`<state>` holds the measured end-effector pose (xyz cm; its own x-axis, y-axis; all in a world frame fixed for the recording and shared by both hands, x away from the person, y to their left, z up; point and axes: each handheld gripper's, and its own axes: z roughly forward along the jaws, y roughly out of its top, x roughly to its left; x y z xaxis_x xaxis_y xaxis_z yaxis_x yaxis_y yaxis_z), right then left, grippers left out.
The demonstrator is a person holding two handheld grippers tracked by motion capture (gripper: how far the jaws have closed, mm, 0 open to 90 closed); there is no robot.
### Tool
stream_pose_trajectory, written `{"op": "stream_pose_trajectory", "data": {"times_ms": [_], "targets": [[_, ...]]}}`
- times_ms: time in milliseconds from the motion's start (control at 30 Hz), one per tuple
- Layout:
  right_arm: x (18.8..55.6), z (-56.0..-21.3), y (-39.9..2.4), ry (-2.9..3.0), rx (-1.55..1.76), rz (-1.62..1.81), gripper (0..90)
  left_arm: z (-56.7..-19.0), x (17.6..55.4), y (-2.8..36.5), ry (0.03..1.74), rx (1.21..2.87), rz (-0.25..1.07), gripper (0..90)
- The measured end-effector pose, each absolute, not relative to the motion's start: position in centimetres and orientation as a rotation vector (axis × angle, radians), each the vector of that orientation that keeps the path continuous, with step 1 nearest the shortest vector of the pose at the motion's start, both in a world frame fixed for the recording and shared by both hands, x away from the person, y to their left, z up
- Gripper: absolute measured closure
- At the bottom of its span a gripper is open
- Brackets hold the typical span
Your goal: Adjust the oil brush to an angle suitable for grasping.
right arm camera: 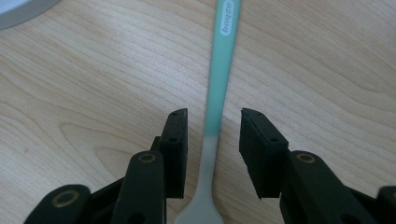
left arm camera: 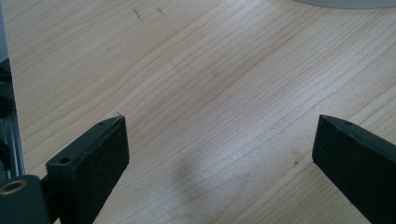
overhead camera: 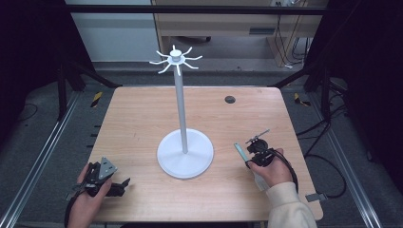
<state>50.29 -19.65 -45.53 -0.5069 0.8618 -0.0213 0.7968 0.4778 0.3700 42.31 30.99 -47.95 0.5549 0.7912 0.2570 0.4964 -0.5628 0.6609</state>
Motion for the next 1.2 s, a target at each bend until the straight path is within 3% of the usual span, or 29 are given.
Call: {"op": "stream_pose_trajectory", "data": {"times_ms": [433, 1200], "targets": [[50.7, -46.4, -19.4, 2.556, 1.466, 0.400, 74.8, -47.9, 42.3, 30.9, 1.030, 2.264, 0.750, 3.4], [51.1, -46.8, -19.3, 2.565, 1.470, 0.373, 81.0, -47.9, 42.3, 30.9, 1.027, 2.276, 0.749, 3.5]]}}
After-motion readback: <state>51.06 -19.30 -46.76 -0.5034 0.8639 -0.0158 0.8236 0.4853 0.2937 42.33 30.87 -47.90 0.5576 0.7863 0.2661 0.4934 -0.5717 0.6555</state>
